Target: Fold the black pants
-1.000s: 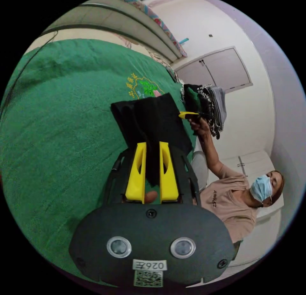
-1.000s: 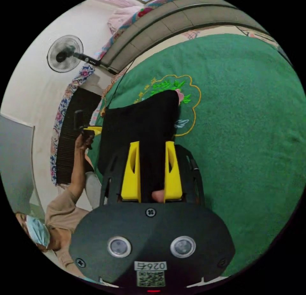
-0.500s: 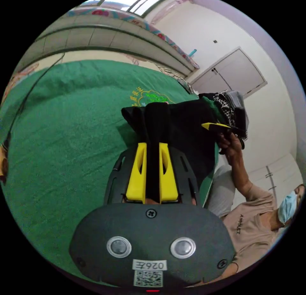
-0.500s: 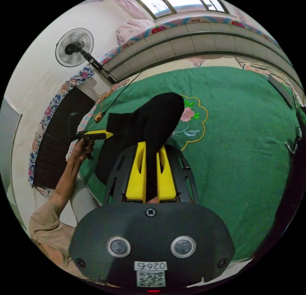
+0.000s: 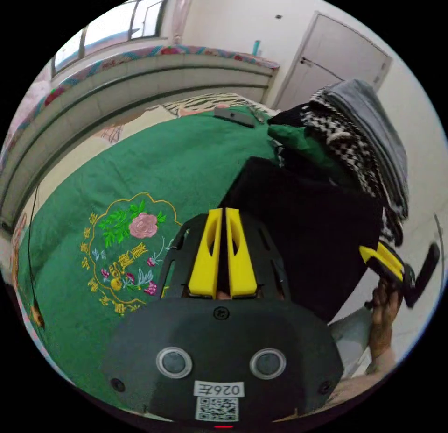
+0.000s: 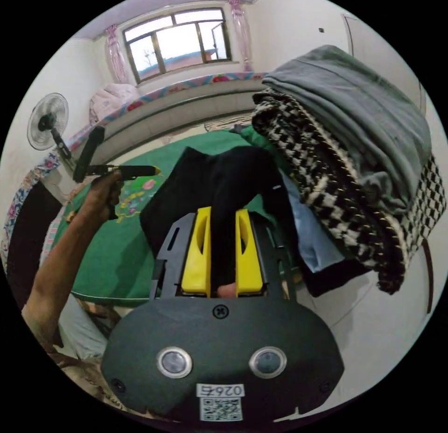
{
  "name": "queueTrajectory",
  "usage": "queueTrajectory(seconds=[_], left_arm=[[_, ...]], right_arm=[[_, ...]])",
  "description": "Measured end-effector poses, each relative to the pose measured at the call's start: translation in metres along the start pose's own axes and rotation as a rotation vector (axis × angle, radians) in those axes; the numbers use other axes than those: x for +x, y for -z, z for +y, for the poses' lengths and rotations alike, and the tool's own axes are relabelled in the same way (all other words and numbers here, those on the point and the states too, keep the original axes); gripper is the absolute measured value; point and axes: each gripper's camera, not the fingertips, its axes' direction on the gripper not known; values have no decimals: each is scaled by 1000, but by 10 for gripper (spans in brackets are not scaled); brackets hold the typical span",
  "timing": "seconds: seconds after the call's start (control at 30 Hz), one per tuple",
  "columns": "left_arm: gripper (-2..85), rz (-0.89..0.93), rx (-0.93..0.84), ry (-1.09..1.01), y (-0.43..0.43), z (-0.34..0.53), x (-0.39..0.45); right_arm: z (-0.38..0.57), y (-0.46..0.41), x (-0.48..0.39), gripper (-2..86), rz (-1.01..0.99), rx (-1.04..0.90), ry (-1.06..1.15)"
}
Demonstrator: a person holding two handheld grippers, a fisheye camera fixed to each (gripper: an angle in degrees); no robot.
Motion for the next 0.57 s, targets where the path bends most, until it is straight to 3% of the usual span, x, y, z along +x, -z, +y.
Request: queueTrajectory(seconds=[0.07,0.17,0.23,0.3,0.37,0.43,0.57], left_arm=[[-2,-71,-63,54,-23,-9,21],[-6,-203,14,-38,-26,3,61],[-7,-401,85,-105,-20,20,82],[-7,-474,139,-135,-14,33,90],[-8,-374,166,-140,-5,43,89],[-7,-137,223,-119,8,55,78],[4,-142,235,-74,9,56,69]], right_arm=[[11,19,15,34,147,92,13],[20,51,14,22,257,260,99],[25,60,7,16,292,324,170],[27,60,0,6,296,339,224],[25,51,-2,-7,175,274,241],[21,44,4,-9,15,214,222],[21,29,18,-7,-132,102,194]])
